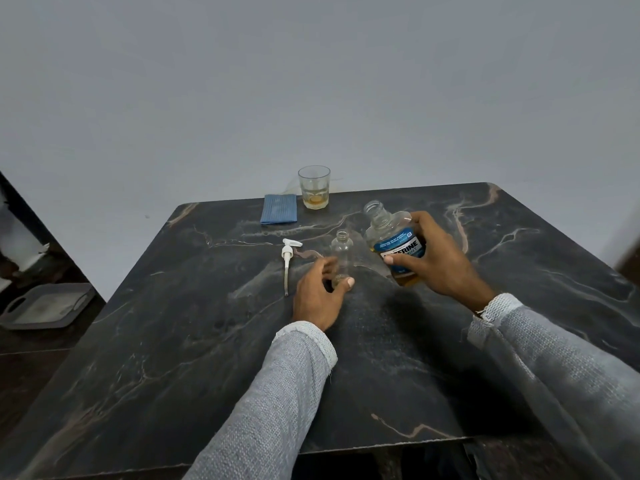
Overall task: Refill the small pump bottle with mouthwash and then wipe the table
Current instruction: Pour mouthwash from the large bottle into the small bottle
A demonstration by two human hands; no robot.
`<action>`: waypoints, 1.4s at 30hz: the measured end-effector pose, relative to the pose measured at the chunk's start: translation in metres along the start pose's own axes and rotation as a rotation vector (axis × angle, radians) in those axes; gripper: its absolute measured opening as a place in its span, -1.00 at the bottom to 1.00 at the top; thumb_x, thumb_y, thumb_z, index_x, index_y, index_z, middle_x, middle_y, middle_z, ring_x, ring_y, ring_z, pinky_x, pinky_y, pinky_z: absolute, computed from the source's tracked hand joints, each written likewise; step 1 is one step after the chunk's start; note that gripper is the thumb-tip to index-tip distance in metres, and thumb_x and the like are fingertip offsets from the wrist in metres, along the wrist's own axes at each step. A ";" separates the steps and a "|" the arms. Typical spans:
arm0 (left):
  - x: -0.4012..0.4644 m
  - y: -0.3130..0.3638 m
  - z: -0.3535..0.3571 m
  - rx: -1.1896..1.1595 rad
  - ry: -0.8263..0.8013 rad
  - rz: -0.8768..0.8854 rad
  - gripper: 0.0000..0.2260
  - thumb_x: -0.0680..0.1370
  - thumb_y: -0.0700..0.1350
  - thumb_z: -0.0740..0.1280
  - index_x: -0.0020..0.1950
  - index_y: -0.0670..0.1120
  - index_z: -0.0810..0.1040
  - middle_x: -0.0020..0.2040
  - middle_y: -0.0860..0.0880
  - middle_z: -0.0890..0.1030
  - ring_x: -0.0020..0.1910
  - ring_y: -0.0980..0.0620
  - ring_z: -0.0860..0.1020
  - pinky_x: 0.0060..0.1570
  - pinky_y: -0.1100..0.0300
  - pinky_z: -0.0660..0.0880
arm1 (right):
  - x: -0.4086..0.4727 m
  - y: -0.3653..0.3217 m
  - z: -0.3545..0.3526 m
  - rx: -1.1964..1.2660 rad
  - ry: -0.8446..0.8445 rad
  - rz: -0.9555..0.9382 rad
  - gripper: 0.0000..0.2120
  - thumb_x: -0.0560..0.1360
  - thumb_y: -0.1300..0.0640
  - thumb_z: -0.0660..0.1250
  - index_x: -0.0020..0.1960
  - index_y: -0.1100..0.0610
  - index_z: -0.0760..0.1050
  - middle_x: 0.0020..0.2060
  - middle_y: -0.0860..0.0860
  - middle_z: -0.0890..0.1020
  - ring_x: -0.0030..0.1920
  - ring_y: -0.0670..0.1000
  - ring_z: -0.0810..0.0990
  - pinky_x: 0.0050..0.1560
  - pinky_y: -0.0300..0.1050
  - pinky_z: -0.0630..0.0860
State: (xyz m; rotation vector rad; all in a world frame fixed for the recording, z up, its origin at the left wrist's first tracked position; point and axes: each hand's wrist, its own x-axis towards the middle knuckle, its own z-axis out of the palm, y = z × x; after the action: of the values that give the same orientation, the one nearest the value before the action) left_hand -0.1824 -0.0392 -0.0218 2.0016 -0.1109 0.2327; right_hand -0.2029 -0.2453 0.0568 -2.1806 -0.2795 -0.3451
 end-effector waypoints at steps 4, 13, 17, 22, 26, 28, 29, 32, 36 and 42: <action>-0.001 0.001 -0.001 -0.023 -0.016 -0.017 -0.54 0.42 0.01 0.49 0.28 0.06 0.47 0.20 0.10 0.59 0.11 0.17 0.55 0.18 0.13 0.49 | 0.008 0.001 -0.004 -0.127 -0.019 -0.016 -0.43 0.34 0.03 0.52 0.21 -0.08 0.28 -0.03 -0.25 0.52 -0.13 -0.33 0.57 -0.27 -0.56 0.43; -0.002 0.002 -0.001 -0.014 -0.019 -0.016 -0.59 0.46 -0.05 0.47 0.28 0.03 0.48 0.20 0.07 0.59 0.14 0.14 0.56 0.23 0.07 0.50 | 0.019 -0.002 -0.010 -0.385 -0.049 -0.041 -0.39 0.39 0.09 0.52 0.34 0.02 0.30 0.19 0.07 0.59 0.06 0.05 0.63 0.01 0.01 0.64; -0.002 0.003 -0.001 -0.004 -0.017 -0.016 -0.59 0.46 -0.04 0.47 0.29 0.03 0.48 0.22 0.06 0.59 0.15 0.14 0.55 0.22 0.09 0.49 | 0.021 -0.006 -0.011 -0.449 -0.059 -0.067 -0.41 0.40 0.09 0.52 0.33 0.03 0.32 0.16 0.08 0.61 0.04 0.07 0.63 0.00 0.07 0.64; -0.003 0.004 -0.002 -0.001 -0.021 -0.024 -0.59 0.47 -0.04 0.46 0.29 0.03 0.48 0.23 0.06 0.59 0.17 0.12 0.55 0.24 0.08 0.48 | 0.023 -0.010 -0.011 -0.549 -0.051 -0.130 -0.42 0.40 0.09 0.51 0.33 0.06 0.33 0.18 0.07 0.60 0.09 0.08 0.61 0.07 0.05 0.60; -0.003 0.005 -0.002 -0.006 -0.023 -0.025 -0.59 0.47 -0.05 0.46 0.30 0.02 0.48 0.24 0.05 0.59 0.18 0.12 0.55 0.26 0.06 0.48 | 0.025 -0.013 -0.010 -0.599 -0.047 -0.149 -0.42 0.40 0.07 0.51 0.33 0.07 0.33 0.20 0.07 0.60 0.11 0.09 0.60 0.07 0.05 0.60; -0.003 0.005 -0.002 -0.006 -0.029 -0.028 -0.58 0.48 -0.05 0.46 0.31 0.02 0.47 0.25 0.05 0.58 0.19 0.11 0.54 0.27 0.05 0.48 | 0.026 -0.015 -0.011 -0.623 -0.045 -0.158 -0.42 0.40 0.07 0.51 0.32 0.06 0.33 0.20 0.08 0.59 0.11 0.10 0.60 0.07 0.08 0.59; -0.003 0.005 -0.002 -0.008 -0.033 -0.031 -0.58 0.48 -0.05 0.45 0.31 0.02 0.47 0.25 0.05 0.58 0.20 0.11 0.54 0.27 0.05 0.47 | 0.026 -0.015 -0.011 -0.631 -0.043 -0.164 -0.43 0.40 0.07 0.51 0.32 0.06 0.34 0.20 0.08 0.60 0.12 0.11 0.60 0.07 0.10 0.59; -0.003 0.005 -0.002 -0.019 -0.037 -0.039 -0.57 0.47 -0.06 0.46 0.32 0.02 0.47 0.26 0.05 0.57 0.21 0.11 0.53 0.29 0.02 0.46 | 0.026 -0.018 -0.011 -0.648 -0.040 -0.178 -0.43 0.40 0.08 0.51 0.31 0.08 0.34 0.19 0.10 0.60 0.11 0.13 0.60 0.07 0.12 0.59; -0.003 0.006 -0.002 -0.023 -0.037 -0.044 -0.57 0.47 -0.06 0.46 0.32 0.02 0.47 0.26 0.04 0.57 0.22 0.09 0.53 0.29 0.01 0.46 | 0.028 -0.022 -0.012 -0.680 -0.026 -0.185 -0.42 0.40 0.07 0.51 0.33 0.10 0.35 0.19 0.12 0.60 0.12 0.15 0.59 0.09 0.12 0.57; -0.004 0.005 -0.003 -0.022 -0.035 -0.036 -0.58 0.48 -0.07 0.45 0.32 0.02 0.47 0.26 0.05 0.57 0.21 0.12 0.53 0.28 0.05 0.46 | 0.029 -0.027 -0.013 -0.713 -0.030 -0.197 -0.43 0.41 0.07 0.50 0.33 0.10 0.36 0.19 0.12 0.60 0.12 0.16 0.58 0.13 0.17 0.54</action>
State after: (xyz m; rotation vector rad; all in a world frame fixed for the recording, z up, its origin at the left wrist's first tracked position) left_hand -0.1874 -0.0391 -0.0166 1.9848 -0.0988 0.1732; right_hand -0.1867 -0.2382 0.0942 -2.8664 -0.4390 -0.5897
